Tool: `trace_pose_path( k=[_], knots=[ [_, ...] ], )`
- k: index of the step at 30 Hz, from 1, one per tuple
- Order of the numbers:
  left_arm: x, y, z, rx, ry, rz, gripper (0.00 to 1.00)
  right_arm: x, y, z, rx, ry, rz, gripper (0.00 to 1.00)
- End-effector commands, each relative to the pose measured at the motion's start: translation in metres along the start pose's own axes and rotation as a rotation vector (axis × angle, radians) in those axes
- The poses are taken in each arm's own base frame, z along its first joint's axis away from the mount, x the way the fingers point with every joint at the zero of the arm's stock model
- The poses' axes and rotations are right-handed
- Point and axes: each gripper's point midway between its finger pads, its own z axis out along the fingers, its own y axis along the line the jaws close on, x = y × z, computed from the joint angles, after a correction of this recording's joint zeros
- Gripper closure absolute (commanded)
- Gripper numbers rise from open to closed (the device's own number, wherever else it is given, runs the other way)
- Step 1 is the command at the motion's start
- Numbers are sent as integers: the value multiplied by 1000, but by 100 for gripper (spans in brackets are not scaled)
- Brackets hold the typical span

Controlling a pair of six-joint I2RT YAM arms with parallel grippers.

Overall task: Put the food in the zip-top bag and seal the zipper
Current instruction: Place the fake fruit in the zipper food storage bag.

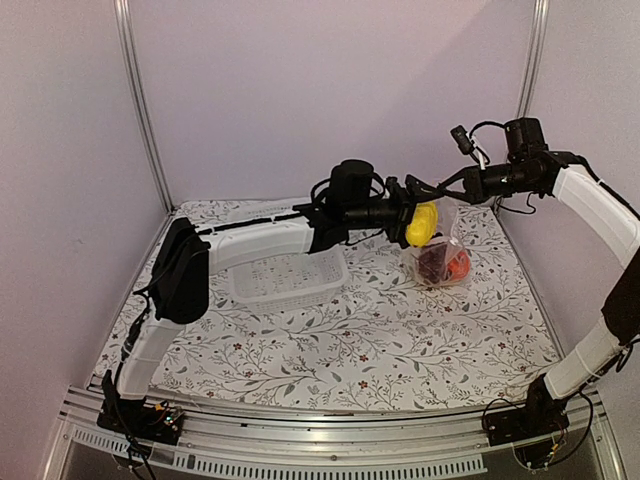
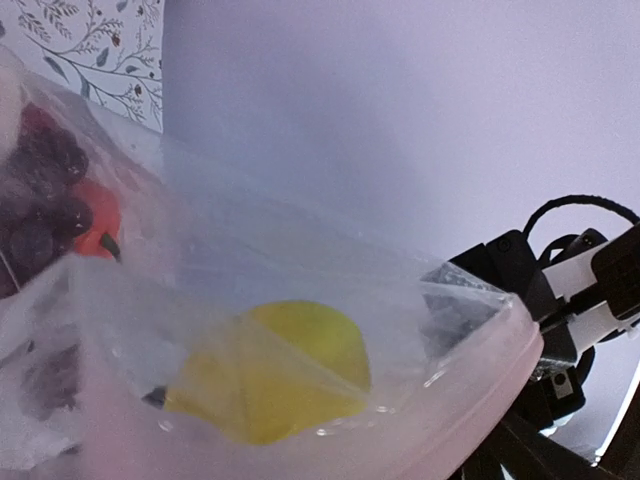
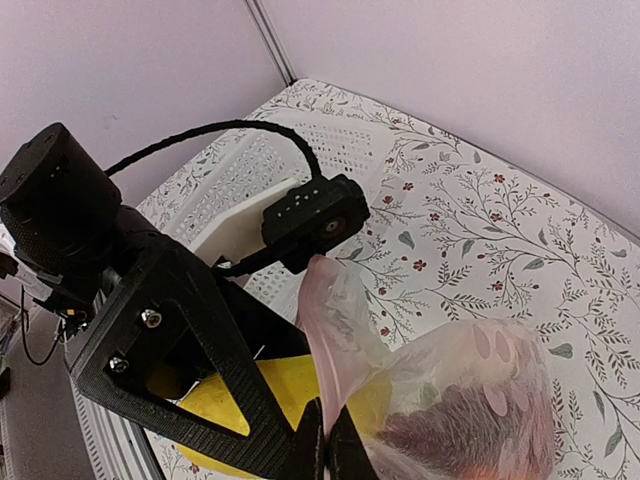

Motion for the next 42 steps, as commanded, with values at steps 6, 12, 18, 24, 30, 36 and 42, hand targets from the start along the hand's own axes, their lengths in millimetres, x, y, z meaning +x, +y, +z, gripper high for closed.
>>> trace_pose_path(
  k=[6,12,18,24,30,36,42],
  knots=[
    [-9,-17,-18,-37,-86,81,0,-15,13,-4,-41,-37,-12,100],
    [-22,-30,-12,-13,-152,114,0,-17,11,-2,-40,-36,2,100],
    [-43,-23,-10,-48,-276,159,0,-19,5,0,-25,-34,34,100],
    [-64,-45,-16,-4,-460,203,0,-27,-1,0,-29,-45,84,100],
    [-69,-42,-20,-52,-496,267,0,-27,-14,-2,-45,-54,140,100],
    [-72,-75,-27,-24,-525,467,0,-21,-23,5,-47,-39,163,100],
    [-50,-151,-65,19,-570,840,0,-22,-17,1,-54,-45,129,100]
  ],
)
